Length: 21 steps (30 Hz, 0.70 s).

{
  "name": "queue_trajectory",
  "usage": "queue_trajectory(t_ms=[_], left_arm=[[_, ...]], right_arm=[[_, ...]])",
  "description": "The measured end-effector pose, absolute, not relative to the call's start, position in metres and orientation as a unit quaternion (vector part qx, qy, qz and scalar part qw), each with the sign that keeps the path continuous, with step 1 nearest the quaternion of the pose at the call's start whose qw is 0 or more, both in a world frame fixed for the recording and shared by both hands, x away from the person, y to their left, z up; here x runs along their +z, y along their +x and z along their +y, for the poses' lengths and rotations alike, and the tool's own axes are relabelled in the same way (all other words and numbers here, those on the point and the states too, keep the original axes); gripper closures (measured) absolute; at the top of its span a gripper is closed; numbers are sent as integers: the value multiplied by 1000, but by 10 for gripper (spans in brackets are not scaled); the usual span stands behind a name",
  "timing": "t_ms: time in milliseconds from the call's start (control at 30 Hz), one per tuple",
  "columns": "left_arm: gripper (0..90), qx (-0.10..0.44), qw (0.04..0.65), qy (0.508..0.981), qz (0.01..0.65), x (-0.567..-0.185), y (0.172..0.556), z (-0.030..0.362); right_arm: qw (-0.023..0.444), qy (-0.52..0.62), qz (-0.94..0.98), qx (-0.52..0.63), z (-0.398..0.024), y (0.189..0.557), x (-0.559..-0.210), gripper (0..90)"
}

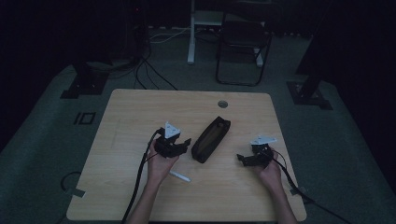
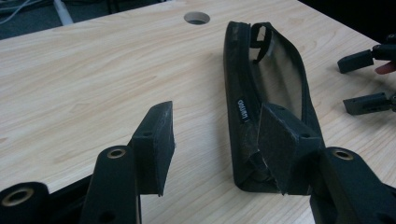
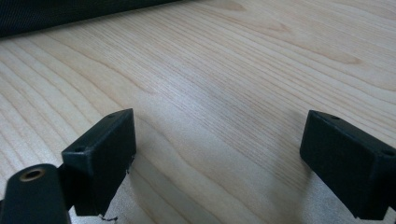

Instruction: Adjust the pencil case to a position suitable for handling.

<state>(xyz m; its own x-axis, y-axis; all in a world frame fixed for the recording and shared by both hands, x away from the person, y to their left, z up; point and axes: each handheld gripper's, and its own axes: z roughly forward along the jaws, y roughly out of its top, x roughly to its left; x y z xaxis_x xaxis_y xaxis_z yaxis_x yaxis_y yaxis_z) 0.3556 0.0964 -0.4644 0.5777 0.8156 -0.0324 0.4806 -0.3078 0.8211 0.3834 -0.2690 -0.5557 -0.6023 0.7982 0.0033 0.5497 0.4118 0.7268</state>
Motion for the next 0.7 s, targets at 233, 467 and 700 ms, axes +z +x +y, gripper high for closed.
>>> queue_trajectory(t_ms=[233, 467, 700], left_arm=[[468, 192, 419, 790, 405, -468, 355, 83], [467, 181, 423, 793, 399, -471, 352, 71], [456, 172, 428, 797, 390, -475, 346, 63]], right_arm=[[175, 410, 822, 355, -269, 383, -556, 107], [175, 410, 822, 355, -269, 383, -556, 107], [175, 410, 822, 355, -269, 383, -556, 107]])
